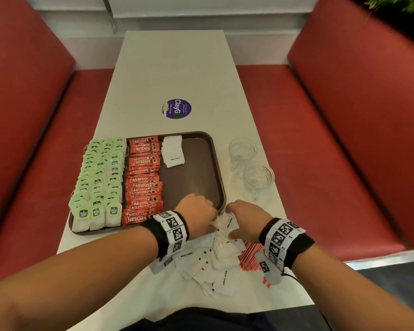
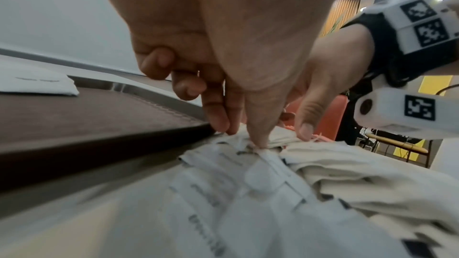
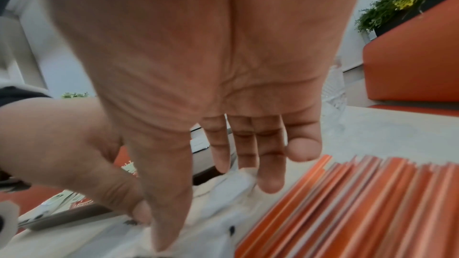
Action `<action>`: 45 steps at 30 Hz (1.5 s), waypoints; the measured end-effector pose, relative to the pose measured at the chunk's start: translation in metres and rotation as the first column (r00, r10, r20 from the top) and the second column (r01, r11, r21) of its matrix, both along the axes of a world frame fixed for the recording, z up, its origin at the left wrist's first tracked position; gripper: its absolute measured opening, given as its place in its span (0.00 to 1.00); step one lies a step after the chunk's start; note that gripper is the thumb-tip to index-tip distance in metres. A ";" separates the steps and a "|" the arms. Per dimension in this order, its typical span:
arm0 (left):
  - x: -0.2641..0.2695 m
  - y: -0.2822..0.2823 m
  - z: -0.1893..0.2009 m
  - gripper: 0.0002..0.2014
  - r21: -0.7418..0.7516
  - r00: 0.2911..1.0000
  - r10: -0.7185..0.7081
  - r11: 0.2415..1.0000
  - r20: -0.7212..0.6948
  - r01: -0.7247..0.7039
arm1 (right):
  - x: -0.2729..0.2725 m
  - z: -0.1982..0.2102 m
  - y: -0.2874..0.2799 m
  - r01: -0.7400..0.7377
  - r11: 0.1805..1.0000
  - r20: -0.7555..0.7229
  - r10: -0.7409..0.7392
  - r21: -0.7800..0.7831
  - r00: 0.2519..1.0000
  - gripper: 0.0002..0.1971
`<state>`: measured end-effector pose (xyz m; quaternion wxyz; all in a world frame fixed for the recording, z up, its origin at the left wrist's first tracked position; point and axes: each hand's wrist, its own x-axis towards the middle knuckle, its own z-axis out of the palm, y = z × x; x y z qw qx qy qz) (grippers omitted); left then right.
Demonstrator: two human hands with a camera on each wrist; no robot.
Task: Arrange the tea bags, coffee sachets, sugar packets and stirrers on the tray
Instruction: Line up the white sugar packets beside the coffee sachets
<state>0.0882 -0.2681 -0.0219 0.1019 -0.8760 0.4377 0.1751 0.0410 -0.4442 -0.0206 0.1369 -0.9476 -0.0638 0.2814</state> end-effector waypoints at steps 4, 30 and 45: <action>-0.004 -0.002 0.000 0.14 0.006 0.999 0.007 1.000 0.045 -0.007 | 0.000 -0.001 0.003 0.037 0.999 0.020 -0.037 -0.002 0.999 0.40; 0.014 0.058 0.029 0.09 -0.559 0.920 0.298 0.731 -0.255 -0.392 | 0.008 0.022 0.028 0.146 0.877 0.220 -0.271 0.457 0.937 0.11; 0.028 0.075 0.040 0.08 -0.752 0.814 0.399 0.349 -0.422 -0.560 | 0.043 0.022 0.065 0.017 0.894 0.363 -0.199 0.449 0.910 0.07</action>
